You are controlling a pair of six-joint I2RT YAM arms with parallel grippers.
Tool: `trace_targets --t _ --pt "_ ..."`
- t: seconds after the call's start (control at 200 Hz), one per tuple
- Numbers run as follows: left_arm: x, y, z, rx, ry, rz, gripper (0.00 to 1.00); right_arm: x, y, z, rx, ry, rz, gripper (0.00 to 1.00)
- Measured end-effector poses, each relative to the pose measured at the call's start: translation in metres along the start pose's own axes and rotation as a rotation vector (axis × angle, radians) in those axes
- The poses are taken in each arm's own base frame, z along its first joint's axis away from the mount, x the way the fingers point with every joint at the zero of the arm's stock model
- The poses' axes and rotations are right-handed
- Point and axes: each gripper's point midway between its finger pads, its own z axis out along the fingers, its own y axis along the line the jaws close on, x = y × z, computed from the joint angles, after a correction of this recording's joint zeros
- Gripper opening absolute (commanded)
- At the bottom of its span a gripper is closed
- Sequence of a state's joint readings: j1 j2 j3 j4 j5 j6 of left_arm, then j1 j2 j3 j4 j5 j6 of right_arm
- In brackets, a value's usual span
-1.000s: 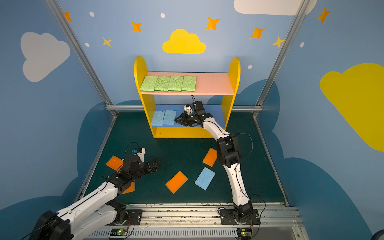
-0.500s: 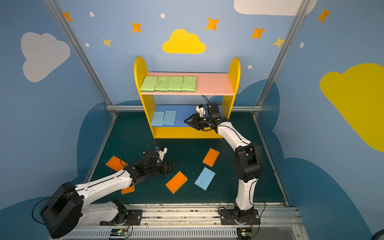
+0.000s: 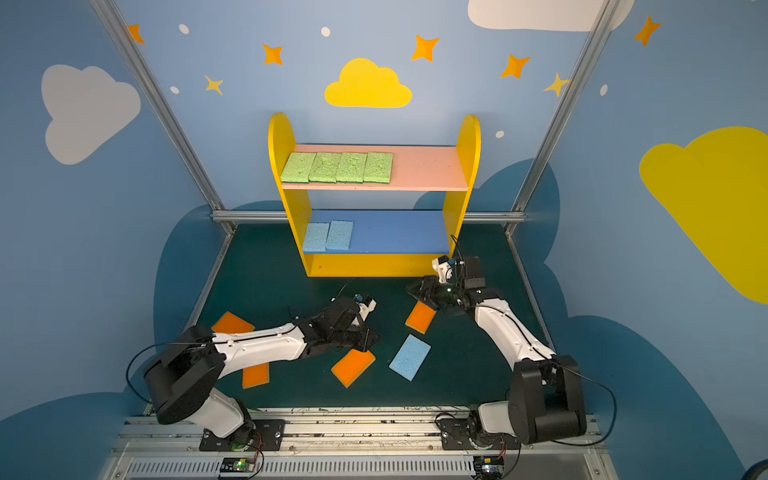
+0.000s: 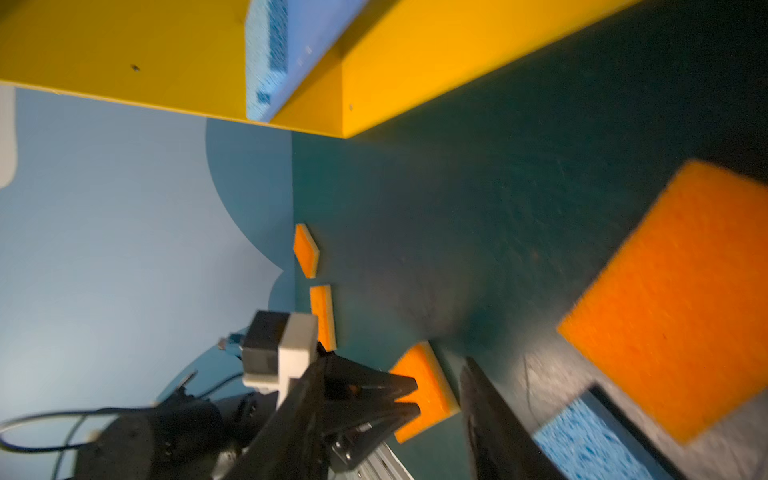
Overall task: Place and organize the cleaning sponges onto the shelf
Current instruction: 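Release the sponge and withdraw the right gripper toward the table sponges, then lower both grippers around the blue sponge on the table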
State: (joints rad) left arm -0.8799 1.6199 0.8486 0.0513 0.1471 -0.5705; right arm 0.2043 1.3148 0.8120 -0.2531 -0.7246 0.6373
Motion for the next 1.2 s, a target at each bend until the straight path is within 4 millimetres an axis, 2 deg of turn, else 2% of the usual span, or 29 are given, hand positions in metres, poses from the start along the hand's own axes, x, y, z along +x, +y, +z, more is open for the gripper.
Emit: trace_targets --t 0.125,0.26,0.375,0.551,0.751,0.866,1.036,1.201 --pt "0.013 -0.002 0.013 0.002 0.049 0.008 0.07 0.033 -0.032 -0.005 0.063 0.009 0.015 0.57" --pt "0.021 0.001 0.026 -0.006 0.087 0.007 0.19 0.048 -0.05 -0.019 0.115 -0.048 -0.004 0.62" --pt "0.025 -0.002 0.035 0.018 0.106 0.005 0.3 0.047 -0.06 -0.029 0.146 -0.127 -0.02 0.64" --pt "0.025 -0.012 0.05 0.086 0.133 0.005 0.37 0.044 -0.077 -0.043 0.207 -0.243 -0.014 0.64" --pt "0.02 -0.025 0.062 0.154 0.147 0.01 0.45 0.039 -0.084 -0.061 0.222 -0.414 -0.039 0.66" --pt "0.019 -0.03 0.067 0.192 0.156 0.006 0.46 0.039 -0.092 -0.063 0.232 -0.457 -0.041 0.67" --pt "0.019 -0.034 0.071 0.232 0.169 -0.008 0.46 0.034 -0.091 -0.064 0.236 -0.484 -0.045 0.67" --pt "0.017 -0.033 0.071 0.236 0.168 -0.01 0.53 0.031 -0.088 -0.064 0.232 -0.494 -0.056 0.67"
